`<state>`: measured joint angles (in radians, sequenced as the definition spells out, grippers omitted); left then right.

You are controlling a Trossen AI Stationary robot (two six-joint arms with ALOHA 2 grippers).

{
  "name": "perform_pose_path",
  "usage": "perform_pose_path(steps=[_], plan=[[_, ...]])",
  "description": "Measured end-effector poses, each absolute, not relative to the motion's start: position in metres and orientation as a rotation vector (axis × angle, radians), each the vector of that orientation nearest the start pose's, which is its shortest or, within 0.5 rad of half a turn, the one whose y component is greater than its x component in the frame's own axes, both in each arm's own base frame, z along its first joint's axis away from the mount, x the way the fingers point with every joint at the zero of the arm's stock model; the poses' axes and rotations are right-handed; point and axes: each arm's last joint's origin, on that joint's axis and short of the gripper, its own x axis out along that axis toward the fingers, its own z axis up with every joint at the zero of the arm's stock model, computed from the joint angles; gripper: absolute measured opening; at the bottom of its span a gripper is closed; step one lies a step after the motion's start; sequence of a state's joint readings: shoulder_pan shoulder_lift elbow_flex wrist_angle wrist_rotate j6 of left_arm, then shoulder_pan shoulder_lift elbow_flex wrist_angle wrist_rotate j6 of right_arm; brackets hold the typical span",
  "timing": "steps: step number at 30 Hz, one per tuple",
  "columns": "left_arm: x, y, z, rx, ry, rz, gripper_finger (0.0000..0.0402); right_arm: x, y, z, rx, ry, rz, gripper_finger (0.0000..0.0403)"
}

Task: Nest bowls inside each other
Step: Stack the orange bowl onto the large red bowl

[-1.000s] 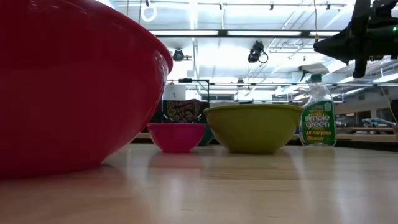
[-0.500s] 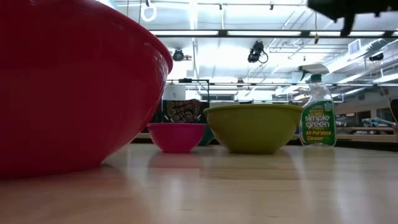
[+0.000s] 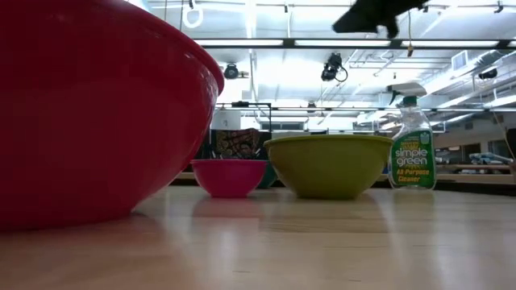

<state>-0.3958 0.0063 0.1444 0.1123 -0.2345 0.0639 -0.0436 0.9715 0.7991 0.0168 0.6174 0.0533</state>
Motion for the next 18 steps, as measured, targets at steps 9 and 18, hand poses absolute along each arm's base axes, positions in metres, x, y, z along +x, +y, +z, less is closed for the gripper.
perform_pose_path(steps=[9, 18], plan=[[0.080, -0.024, 0.219, -0.086, -0.207, -0.091, 0.0243, 0.236, -0.060, 0.287, 0.237, 0.392, -0.977, 0.0045], [0.081, -0.024, 0.218, -0.096, -0.191, -0.077, 0.0243, 0.219, -0.112, 0.260, 0.477, 0.720, -1.220, 0.0130]])
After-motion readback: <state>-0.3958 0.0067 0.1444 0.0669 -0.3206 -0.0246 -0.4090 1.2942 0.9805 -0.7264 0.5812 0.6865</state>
